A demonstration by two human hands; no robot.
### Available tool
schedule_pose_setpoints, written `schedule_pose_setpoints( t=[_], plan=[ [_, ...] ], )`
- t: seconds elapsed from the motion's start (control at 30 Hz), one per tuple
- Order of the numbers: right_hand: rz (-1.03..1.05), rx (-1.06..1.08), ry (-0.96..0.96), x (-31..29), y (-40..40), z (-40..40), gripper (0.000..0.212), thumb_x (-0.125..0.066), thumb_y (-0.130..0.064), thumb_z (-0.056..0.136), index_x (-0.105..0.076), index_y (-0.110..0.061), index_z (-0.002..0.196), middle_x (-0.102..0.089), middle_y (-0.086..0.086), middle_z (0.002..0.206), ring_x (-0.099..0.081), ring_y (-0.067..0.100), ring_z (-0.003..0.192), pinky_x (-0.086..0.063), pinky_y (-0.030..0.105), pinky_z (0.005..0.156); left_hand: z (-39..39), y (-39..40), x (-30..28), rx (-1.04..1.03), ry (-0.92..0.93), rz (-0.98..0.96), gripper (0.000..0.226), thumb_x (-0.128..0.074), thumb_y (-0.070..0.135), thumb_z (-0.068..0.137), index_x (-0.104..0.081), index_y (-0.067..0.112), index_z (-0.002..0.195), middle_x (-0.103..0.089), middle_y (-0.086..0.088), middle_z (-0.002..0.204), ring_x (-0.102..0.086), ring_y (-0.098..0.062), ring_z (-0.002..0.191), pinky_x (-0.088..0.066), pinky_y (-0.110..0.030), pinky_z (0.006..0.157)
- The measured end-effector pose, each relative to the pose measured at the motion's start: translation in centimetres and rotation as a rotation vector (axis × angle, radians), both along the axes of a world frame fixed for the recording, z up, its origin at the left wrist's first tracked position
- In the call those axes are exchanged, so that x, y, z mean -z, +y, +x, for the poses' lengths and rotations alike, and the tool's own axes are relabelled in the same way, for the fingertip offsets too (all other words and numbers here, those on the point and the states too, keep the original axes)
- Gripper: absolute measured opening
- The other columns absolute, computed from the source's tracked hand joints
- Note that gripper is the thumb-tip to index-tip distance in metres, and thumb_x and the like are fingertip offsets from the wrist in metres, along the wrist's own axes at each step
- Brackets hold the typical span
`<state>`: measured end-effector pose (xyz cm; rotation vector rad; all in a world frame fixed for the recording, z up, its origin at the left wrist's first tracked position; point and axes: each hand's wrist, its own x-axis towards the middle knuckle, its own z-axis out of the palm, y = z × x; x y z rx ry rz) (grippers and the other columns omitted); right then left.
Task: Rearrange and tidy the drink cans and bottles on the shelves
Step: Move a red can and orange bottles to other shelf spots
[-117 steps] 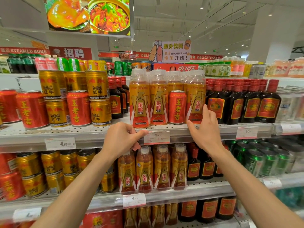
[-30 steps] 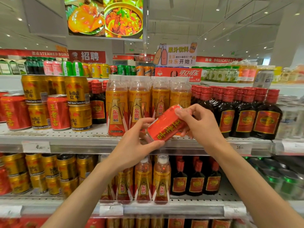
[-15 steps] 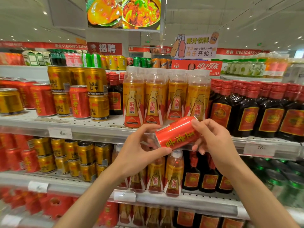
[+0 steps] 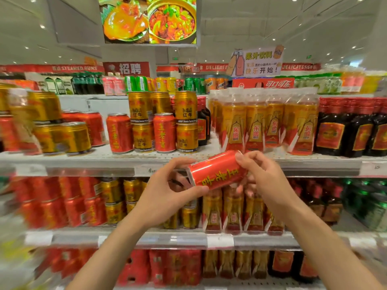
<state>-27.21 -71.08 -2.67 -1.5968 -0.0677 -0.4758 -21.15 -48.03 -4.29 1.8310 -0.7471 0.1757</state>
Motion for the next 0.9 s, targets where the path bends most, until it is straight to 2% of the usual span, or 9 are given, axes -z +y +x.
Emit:
schedule_pose_setpoints(
  t=[0.17,0.3,0.4,0.5,0.63,0.73,0.9],
  plan=[
    [0.038,-0.014,0.006,0.1,6.1,1.4,0.043,-0.07,-0.045,0.082,-0.056,-0.009,0.1,-0.067,0.006,0.078,-0.061,0.027,0.052,-0.038,0.026,0.04,0.7,6.2,-0.1,-0.021,0.027,0.011,0.056,-0.09,0.038,0.073,-0.064,0.046,0.121,-0.068,0.022,0.08,-0.068,-0.002,0.079,-0.053,-0.019,0.077],
    [0.009,-0.051,0.01,-0.2,9.5,3.2,0.042,-0.068,-0.042,0.088,-0.057,-0.005,0.103,-0.067,0.007,0.084,-0.062,0.026,0.053,-0.041,0.024,0.041,2.1,9.9,-0.2,-0.05,0.032,-0.012,0.056,-0.09,0.037,0.073,-0.064,0.046,0.122,-0.067,0.013,0.074,-0.069,-0.006,0.078,-0.054,-0.026,0.079],
    [-0.006,-0.077,0.004,-0.4,11.3,5.2,0.045,-0.067,-0.042,0.09,-0.055,-0.002,0.106,-0.067,0.006,0.082,-0.062,0.025,0.053,-0.042,0.023,0.04,3.3,11.7,-0.2,-0.072,0.025,-0.021,0.054,-0.089,0.035,0.075,-0.064,0.045,0.122,-0.065,0.014,0.07,-0.066,-0.003,0.078,-0.05,-0.026,0.08],
    [-0.023,-0.086,-0.008,-0.8,12.2,6.9,0.046,-0.068,-0.045,0.089,-0.055,-0.004,0.105,-0.069,0.009,0.09,-0.063,0.024,0.055,-0.043,0.024,0.042,4.9,12.8,-0.6,-0.105,-0.002,0.0,0.055,-0.09,0.039,0.074,-0.064,0.046,0.122,-0.07,0.011,0.081,-0.069,-0.004,0.084,-0.05,-0.026,0.083],
    [-0.021,-0.109,-0.034,-1.6,13.0,9.3,0.041,-0.068,-0.044,0.089,-0.056,-0.008,0.103,-0.068,0.012,0.098,-0.064,0.023,0.055,-0.046,0.025,0.044,6.5,13.7,-1.9,-0.139,-0.032,0.04,0.061,-0.084,0.053,0.067,-0.061,0.047,0.124,-0.068,0.015,0.106,-0.068,-0.003,0.093,-0.053,-0.016,0.078],
    [-0.025,-0.119,-0.044,-2.5,13.9,11.0,0.041,-0.068,-0.045,0.089,-0.056,-0.008,0.104,-0.068,0.01,0.099,-0.064,0.022,0.054,-0.046,0.026,0.044,7.7,14.5,-2.7,-0.159,-0.036,0.032,0.059,-0.084,0.052,0.07,-0.06,0.05,0.123,-0.067,0.018,0.107,-0.068,-0.002,0.094,-0.056,-0.019,0.075],
    [-0.051,-0.119,-0.058,-2.8,16.5,13.6,0.04,-0.066,-0.046,0.09,-0.056,-0.01,0.104,-0.07,0.011,0.101,-0.066,0.024,0.055,-0.048,0.029,0.046,10.3,17.0,-3.2,-0.176,-0.056,0.017,0.055,-0.087,0.044,0.075,-0.062,0.046,0.124,-0.068,0.013,0.111,-0.068,-0.005,0.093,-0.054,-0.017,0.075]
  ],
)
